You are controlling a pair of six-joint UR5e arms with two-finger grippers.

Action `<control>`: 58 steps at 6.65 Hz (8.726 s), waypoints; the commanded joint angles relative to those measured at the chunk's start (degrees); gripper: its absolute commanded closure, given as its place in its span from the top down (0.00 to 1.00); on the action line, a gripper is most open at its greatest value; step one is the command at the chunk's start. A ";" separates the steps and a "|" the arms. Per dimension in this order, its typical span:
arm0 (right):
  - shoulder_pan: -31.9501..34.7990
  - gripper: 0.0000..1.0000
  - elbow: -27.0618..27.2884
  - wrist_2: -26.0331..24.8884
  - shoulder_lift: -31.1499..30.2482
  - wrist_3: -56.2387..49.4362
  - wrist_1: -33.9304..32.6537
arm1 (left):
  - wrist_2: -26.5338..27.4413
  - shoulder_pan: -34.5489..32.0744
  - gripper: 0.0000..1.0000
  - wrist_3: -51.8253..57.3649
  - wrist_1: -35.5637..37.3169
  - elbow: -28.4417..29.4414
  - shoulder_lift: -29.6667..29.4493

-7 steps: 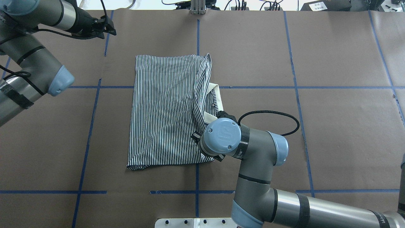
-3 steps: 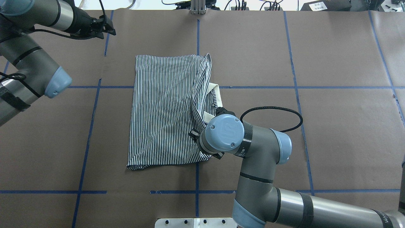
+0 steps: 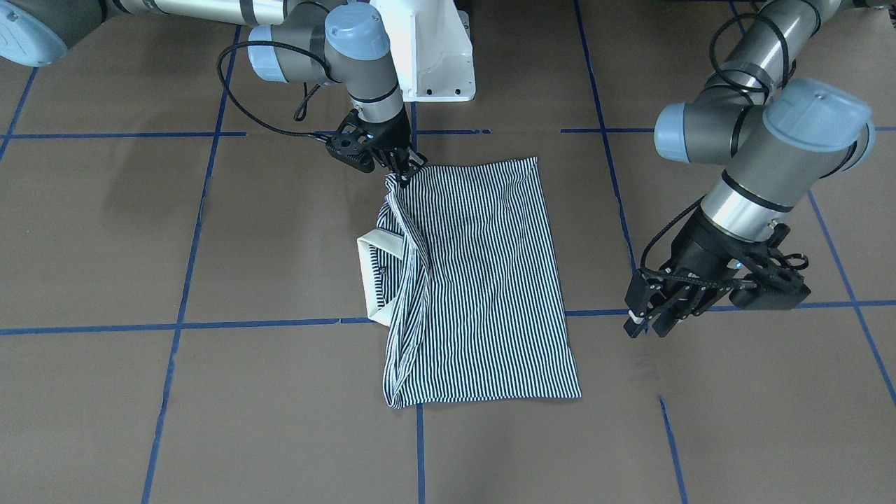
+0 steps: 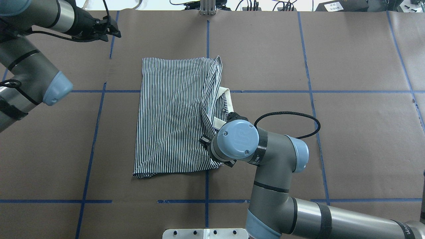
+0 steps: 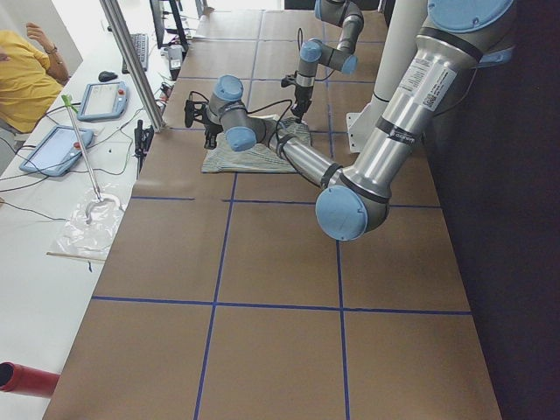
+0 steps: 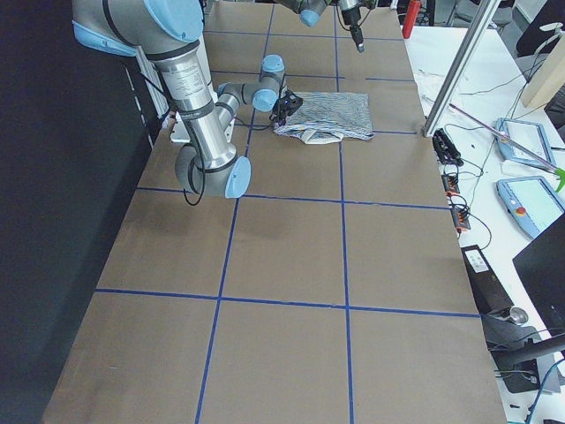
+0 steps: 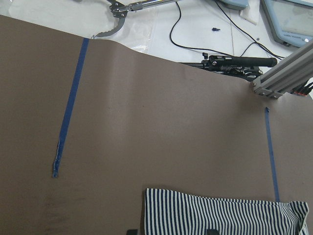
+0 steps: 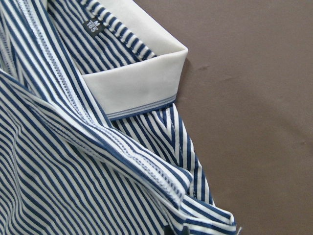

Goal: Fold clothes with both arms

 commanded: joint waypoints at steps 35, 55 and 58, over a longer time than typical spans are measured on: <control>-2.06 0.00 6.64 -1.31 -2.78 -0.53 -5.60 | 22.49 42.72 0.63 -38.12 7.32 -21.07 19.25; 20.61 0.99 -34.41 8.98 18.47 -8.77 9.01 | 18.44 13.29 0.29 -11.79 -1.86 17.42 -9.62; 23.95 1.00 -39.68 10.73 21.74 -9.94 13.91 | 19.60 10.57 0.43 -8.68 -3.93 21.55 -12.82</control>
